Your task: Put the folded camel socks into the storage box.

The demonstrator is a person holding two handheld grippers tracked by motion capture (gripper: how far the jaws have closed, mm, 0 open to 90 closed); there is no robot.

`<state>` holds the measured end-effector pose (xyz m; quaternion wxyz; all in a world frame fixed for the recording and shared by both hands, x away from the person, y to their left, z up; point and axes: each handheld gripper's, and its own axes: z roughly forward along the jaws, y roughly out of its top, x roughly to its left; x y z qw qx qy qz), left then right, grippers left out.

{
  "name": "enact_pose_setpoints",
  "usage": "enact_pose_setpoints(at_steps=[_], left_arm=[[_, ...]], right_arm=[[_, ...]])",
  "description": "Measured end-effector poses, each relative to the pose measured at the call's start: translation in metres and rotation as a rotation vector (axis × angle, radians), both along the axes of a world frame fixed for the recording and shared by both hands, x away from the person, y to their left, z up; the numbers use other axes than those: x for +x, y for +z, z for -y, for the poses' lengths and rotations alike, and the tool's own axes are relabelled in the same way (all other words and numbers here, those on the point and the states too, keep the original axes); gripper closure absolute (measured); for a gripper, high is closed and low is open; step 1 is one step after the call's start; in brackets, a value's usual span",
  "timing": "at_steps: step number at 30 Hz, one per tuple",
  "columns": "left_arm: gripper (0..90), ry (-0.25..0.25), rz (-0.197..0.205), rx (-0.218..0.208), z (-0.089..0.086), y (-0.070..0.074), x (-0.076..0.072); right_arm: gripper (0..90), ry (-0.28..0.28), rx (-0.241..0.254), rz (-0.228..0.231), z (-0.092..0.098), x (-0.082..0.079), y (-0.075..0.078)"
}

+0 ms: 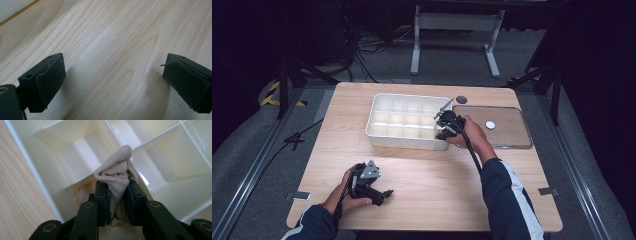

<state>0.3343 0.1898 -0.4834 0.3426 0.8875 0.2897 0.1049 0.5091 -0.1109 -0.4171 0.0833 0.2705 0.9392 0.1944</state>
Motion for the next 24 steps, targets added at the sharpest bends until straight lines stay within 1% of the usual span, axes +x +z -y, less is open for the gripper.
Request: enact_pose_setpoints(at_steps=[1,4,6,8,12,15,17,18,19,21,24], left_arm=[[4.8,0.0,0.002,-0.001,0.0,0.0,0.0],[4.6,-0.003,0.002,0.0,0.0,0.0,0.0],[4.4,-0.007,0.004,-0.002,0.001,0.0,0.001],[4.4,-0.006,0.004,-0.002,0.001,0.0,0.001],[4.5,0.0,0.003,-0.008,0.001,-0.001,0.0],[4.6,0.0,0.003,-0.003,0.001,0.0,0.0],[4.4,-0.006,-0.004,-0.006,0.001,0.0,0.001],[4.3,-0.004,-0.001,-0.006,0.001,0.0,0.001],[4.3,-0.004,0.0,-0.007,0.001,-0.001,0.001],[4.3,-0.004,0.0,-0.007,0.001,-0.001,0.001],[4.2,-0.006,0.0,-0.009,0.001,-0.001,0.001]], right_arm=[[73.5,-0.001,0.003,0.006,0.001,-0.001,0.0],[72.7,-0.013,0.039,0.012,0.004,-0.003,0.001],[71.7,-0.021,0.047,0.017,0.005,-0.004,0.003],[71.0,-0.022,0.055,0.018,0.006,-0.004,0.004],[68.0,-0.051,0.098,0.008,0.011,-0.005,0.007],[66.3,-0.062,0.115,0.022,0.012,-0.008,0.011],[66.0,-0.058,0.141,0.025,0.012,-0.01,0.015],[65.6,-0.052,0.145,0.03,0.012,-0.011,0.017],[65.0,-0.051,0.144,0.042,0.011,-0.012,0.018],[64.3,-0.042,0.15,0.043,0.01,-0.015,0.021],[63.9,-0.035,0.151,0.062,0.007,-0.018,0.023]])
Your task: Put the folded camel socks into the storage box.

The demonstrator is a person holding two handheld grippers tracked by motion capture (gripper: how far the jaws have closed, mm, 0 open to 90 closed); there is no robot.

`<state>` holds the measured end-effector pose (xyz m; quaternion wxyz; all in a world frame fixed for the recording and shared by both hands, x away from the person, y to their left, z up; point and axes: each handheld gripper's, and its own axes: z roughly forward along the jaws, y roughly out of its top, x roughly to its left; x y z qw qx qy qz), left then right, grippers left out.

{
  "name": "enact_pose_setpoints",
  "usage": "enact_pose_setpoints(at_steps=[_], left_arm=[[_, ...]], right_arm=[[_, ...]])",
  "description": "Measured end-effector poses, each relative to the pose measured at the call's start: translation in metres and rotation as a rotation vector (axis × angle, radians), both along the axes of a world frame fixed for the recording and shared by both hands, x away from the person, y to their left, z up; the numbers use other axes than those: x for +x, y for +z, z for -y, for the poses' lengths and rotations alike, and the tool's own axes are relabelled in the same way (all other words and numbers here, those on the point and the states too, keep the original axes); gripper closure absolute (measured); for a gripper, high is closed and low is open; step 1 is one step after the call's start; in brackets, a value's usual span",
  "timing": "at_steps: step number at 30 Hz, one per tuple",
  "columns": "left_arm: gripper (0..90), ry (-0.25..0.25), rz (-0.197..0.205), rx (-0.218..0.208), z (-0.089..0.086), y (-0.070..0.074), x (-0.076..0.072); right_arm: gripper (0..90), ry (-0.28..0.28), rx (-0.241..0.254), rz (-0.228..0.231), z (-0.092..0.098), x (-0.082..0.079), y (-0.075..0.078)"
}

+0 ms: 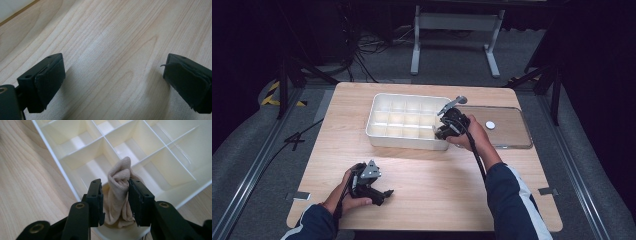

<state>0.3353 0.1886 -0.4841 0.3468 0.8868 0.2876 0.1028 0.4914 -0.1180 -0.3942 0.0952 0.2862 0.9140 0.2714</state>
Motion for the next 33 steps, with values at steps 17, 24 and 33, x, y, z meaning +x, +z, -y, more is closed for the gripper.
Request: enact_pose_setpoints(at_steps=[17,24,33], left_arm=[[4.3,-0.002,0.001,0.004,0.0,0.0,0.0],[4.3,-0.002,0.002,0.004,0.0,0.0,0.0],[4.3,-0.002,0.002,0.004,0.0,0.0,0.0]], right_arm=[[55.3,0.006,0.086,0.067,0.01,-0.023,0.017],[52.2,0.015,0.082,0.084,0.013,-0.033,0.02],[48.9,0.026,0.07,0.123,0.022,-0.045,0.024]])
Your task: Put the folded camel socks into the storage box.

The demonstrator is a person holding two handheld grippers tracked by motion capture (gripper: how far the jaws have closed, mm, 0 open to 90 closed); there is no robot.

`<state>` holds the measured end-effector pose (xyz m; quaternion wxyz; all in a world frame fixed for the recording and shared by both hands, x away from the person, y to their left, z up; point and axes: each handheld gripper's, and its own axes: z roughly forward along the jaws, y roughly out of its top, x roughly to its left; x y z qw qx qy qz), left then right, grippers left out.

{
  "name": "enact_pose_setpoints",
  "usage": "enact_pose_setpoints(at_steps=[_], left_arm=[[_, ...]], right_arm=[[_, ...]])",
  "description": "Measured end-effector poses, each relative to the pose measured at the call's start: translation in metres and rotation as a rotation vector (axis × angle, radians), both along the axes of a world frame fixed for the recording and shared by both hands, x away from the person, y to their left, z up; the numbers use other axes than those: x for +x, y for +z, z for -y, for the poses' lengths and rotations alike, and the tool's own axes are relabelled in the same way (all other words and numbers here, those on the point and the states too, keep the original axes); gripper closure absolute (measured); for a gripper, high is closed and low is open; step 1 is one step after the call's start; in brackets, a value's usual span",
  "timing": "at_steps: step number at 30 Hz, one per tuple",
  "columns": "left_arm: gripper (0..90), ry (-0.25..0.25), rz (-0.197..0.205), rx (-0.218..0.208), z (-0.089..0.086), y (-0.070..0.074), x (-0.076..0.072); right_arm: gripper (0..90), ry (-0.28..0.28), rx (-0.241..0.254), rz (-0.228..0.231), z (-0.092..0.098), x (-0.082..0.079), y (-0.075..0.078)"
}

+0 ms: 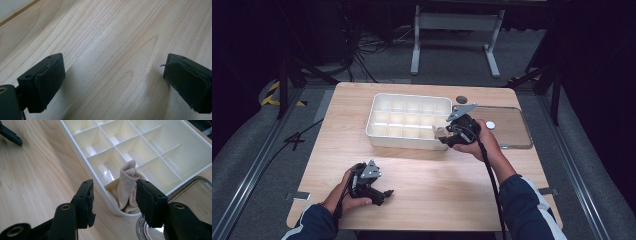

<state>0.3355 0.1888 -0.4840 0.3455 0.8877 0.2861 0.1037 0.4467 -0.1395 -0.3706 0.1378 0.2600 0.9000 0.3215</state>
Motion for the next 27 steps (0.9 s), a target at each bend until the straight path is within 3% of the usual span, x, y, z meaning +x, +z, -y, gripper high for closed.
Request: enact_pose_setpoints(at_steps=[20,27], left_arm=[[4.3,0.0,-0.001,0.0,0.0,0.0,0.0],[4.3,0.0,0.0,0.0,0.0,0.0,0.0]], right_arm=[[47.4,0.025,-0.014,0.047,0.032,-0.033,0.0],[47.0,0.033,-0.046,0.074,0.046,-0.049,-0.008]])
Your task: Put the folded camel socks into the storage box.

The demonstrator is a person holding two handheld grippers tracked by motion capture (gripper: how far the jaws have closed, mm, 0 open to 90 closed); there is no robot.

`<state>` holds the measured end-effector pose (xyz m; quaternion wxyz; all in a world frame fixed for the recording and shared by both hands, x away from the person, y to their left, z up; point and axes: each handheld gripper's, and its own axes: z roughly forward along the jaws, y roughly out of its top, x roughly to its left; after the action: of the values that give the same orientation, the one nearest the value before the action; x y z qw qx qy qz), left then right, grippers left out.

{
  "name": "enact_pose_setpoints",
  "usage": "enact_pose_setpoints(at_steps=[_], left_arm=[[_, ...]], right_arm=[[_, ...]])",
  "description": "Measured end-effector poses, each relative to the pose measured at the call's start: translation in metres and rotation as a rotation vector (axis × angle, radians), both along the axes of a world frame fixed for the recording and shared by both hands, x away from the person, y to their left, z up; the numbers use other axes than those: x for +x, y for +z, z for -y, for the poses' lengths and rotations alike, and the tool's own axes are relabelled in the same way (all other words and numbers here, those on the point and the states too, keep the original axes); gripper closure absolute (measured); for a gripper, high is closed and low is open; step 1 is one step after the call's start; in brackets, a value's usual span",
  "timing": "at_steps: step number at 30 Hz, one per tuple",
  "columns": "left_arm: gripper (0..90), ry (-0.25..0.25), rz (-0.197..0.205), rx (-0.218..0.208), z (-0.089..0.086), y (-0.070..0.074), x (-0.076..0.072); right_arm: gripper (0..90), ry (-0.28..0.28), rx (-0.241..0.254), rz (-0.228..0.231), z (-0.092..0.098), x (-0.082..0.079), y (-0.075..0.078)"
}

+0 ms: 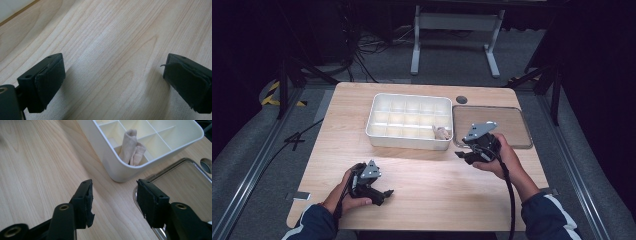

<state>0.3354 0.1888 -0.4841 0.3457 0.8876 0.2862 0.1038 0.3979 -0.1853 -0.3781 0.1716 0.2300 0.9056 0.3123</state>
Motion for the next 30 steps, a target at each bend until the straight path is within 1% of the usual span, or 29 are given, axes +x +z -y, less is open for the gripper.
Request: enact_pose_setpoints(at_steps=[2,4,5,6,7,9,10,11,12,14,15,17,23,25,27,30], left_arm=[[4.3,0.0,0.0,0.0,0.0,0.0,0.0],[4.3,0.001,0.0,0.0,0.0,0.0,0.0],[4.3,0.001,0.0,0.0,0.0,0.0,0.0],[4.3,0.001,0.0,0.0,0.0,0.0,0.0],[4.3,0.001,0.0,0.0,0.0,0.0,0.0],[4.2,0.001,0.0,0.0,0.0,0.0,0.0],[4.2,0.001,0.0,0.0,0.0,0.0,0.0],[4.2,0.001,0.0,0.0,0.0,0.0,0.0],[4.2,0.001,0.0,0.0,0.0,0.0,0.0],[4.2,0.001,0.0,0.0,0.0,0.0,0.0],[4.3,0.001,0.0,0.0,0.0,0.0,0.0],[4.2,0.001,0.0,0.0,0.0,0.0,0.0],[4.2,0.001,0.0,0.0,0.0,0.0,0.0],[4.2,0.001,0.0,0.0,0.0,0.0,0.0],[4.2,0.001,0.0,0.0,0.0,0.0,0.0],[4.2,0.001,0.0,0.0,0.0,0.0,0.0]], right_arm=[[46.2,-0.005,0.005,0.014,0.005,-0.004,-0.002],[45.4,-0.012,-0.005,0.034,0.01,-0.008,-0.005],[45.4,-0.016,0.0,0.04,0.013,-0.01,-0.007],[45.4,-0.017,0.01,0.038,0.015,-0.012,-0.008],[45.1,-0.016,0.011,0.033,0.017,-0.013,-0.01],[44.8,-0.015,0.005,0.034,0.019,-0.015,-0.013],[44.7,-0.015,-0.004,0.039,0.021,-0.017,-0.016],[44.7,-0.018,-0.005,0.033,0.023,-0.018,-0.019],[45.0,-0.016,-0.014,0.041,0.028,-0.022,-0.025],[44.9,-0.018,-0.017,0.037,0.03,-0.024,-0.027],[44.4,-0.022,-0.021,0.034,0.035,-0.029,-0.033],[44.3,-0.027,-0.03,0.041,0.037,-0.031,-0.036],[43.0,-0.035,-0.047,0.034,0.049,-0.042,-0.05],[42.6,-0.035,-0.052,0.045,0.053,-0.045,-0.053],[42.3,-0.041,-0.049,0.032,0.057,-0.049,-0.056],[41.7,-0.044,-0.043,0.036,0.064,-0.054,-0.061]])
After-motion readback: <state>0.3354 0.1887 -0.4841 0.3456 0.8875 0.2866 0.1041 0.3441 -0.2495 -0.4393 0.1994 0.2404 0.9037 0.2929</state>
